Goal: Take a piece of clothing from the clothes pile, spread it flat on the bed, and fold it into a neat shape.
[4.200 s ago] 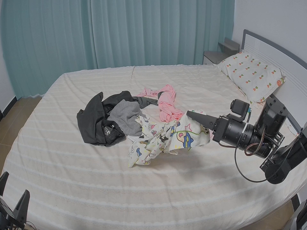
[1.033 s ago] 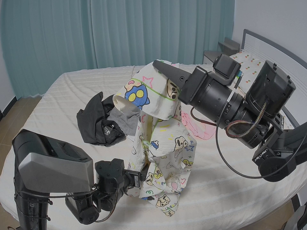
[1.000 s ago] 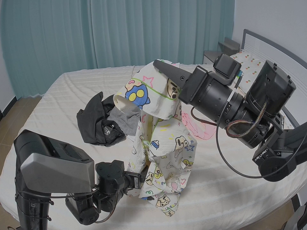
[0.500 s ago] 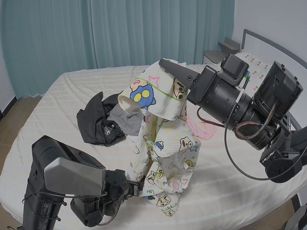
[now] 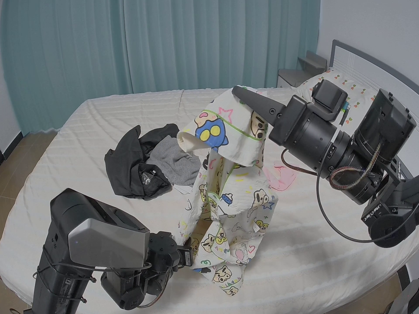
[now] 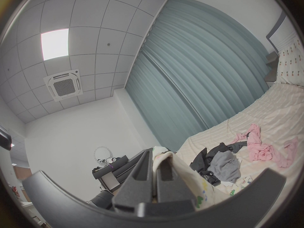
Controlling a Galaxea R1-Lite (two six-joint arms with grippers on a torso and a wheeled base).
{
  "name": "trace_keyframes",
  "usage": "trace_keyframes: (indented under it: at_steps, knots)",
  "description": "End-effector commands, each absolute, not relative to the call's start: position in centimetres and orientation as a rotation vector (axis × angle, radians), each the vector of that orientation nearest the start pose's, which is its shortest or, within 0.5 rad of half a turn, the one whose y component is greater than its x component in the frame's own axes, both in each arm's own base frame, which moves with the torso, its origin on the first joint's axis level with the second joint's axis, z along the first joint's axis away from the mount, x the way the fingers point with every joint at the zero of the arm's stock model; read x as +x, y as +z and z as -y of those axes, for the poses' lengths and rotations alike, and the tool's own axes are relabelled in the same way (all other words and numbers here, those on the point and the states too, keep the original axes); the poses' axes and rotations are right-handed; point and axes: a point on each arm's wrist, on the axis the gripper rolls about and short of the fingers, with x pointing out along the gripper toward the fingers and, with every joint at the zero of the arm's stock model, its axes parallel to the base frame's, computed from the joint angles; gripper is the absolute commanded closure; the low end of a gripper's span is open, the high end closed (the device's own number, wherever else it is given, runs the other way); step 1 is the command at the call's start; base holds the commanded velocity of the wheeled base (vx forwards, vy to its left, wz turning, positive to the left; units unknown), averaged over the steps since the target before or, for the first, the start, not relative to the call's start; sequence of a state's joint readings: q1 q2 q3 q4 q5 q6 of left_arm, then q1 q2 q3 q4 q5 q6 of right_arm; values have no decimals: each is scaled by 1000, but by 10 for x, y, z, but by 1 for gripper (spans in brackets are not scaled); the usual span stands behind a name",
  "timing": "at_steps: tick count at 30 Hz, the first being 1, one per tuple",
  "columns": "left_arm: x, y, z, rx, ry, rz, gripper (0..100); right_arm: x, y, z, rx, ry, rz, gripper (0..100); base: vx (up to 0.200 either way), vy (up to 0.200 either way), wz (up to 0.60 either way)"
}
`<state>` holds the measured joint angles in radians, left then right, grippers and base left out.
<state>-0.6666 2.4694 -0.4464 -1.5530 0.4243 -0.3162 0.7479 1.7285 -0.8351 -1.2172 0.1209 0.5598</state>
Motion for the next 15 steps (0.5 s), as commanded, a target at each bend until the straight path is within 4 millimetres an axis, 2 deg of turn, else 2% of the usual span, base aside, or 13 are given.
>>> trace_keyframes:
  at_steps: [1,6,7,10,12,15]
  knots:
    - [249,-37,180,-81,-163,-424,100,233,237,-198,614,878,71,100,0,0,0]
    - [256,-8,169,-210,-127,-354,100,245,214,-170,579,758,15,100,0,0,0]
    - [256,-7,168,-212,-124,-351,100,246,213,-169,578,755,13,100,0,0,0]
    - [269,24,154,-279,-86,-247,100,254,182,-142,537,630,-74,100,0,0,0]
    - [273,35,149,-302,-74,-208,100,256,173,-134,534,588,-99,100,0,0,0]
    - [288,69,139,-371,-48,-75,100,267,136,-122,520,467,-207,100,0,0,0]
